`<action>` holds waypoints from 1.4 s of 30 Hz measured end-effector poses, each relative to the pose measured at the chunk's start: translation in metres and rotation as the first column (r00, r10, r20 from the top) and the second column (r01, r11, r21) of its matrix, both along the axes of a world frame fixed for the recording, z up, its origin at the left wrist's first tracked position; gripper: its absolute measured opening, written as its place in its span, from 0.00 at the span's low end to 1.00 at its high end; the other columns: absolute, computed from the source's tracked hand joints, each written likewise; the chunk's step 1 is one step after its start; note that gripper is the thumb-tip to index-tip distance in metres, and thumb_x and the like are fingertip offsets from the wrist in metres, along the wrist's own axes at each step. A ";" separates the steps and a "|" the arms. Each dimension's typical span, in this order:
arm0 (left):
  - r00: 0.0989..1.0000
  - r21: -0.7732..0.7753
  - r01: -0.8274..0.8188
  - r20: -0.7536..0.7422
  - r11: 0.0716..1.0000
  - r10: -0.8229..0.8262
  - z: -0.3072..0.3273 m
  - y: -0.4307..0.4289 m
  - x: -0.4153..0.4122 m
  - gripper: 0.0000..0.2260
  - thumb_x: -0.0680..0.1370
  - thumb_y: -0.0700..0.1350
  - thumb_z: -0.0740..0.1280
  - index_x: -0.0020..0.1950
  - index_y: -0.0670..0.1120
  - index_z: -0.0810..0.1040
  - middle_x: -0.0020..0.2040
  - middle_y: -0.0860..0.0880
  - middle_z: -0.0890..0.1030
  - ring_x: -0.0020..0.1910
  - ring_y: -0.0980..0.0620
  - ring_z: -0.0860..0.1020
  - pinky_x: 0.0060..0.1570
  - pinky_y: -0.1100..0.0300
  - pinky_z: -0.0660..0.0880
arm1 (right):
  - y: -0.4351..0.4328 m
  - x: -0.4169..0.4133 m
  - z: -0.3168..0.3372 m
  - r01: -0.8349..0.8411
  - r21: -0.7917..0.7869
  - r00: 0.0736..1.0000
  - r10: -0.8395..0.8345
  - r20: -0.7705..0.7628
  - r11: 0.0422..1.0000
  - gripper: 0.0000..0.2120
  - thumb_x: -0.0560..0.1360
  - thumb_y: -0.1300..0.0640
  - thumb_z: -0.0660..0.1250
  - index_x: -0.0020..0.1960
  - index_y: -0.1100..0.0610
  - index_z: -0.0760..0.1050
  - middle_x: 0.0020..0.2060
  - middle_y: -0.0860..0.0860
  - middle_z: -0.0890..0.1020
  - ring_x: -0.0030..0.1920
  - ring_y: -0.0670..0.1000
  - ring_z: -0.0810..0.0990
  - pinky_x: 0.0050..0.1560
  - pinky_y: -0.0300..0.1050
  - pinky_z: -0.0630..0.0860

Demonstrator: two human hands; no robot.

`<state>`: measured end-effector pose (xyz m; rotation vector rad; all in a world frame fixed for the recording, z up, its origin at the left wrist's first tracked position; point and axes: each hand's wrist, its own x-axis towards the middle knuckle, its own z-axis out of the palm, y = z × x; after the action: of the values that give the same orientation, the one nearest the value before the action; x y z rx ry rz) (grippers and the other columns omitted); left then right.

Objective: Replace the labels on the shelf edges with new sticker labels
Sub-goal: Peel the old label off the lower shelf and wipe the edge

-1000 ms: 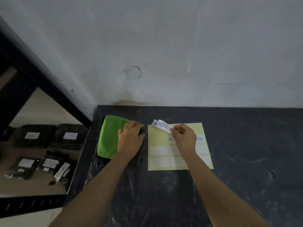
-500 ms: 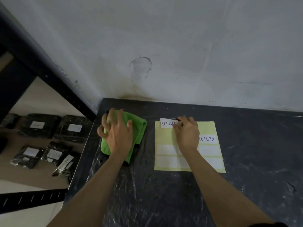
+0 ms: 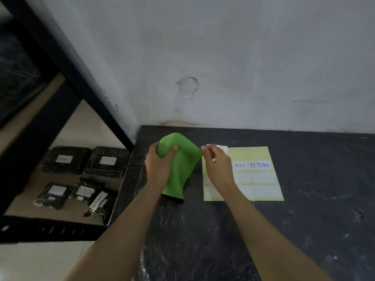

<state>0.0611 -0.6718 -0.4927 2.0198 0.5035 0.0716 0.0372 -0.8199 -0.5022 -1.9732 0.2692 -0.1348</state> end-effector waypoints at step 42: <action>0.889 -0.412 0.447 0.109 0.794 -0.444 0.152 0.628 -0.173 0.15 0.72 0.65 0.64 0.55 0.62 0.78 0.55 0.53 0.82 0.55 0.52 0.80 0.53 0.53 0.77 | 0.604 -0.172 0.158 -0.176 0.659 0.973 0.231 0.003 0.732 0.14 0.70 0.72 0.61 0.49 0.56 0.75 0.42 0.58 0.82 0.42 0.59 0.81 0.47 0.57 0.79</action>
<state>-0.1115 -0.0435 -0.3411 1.6492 0.0126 -0.3004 -0.1347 -0.2162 -0.3445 -1.2835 0.1196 0.1692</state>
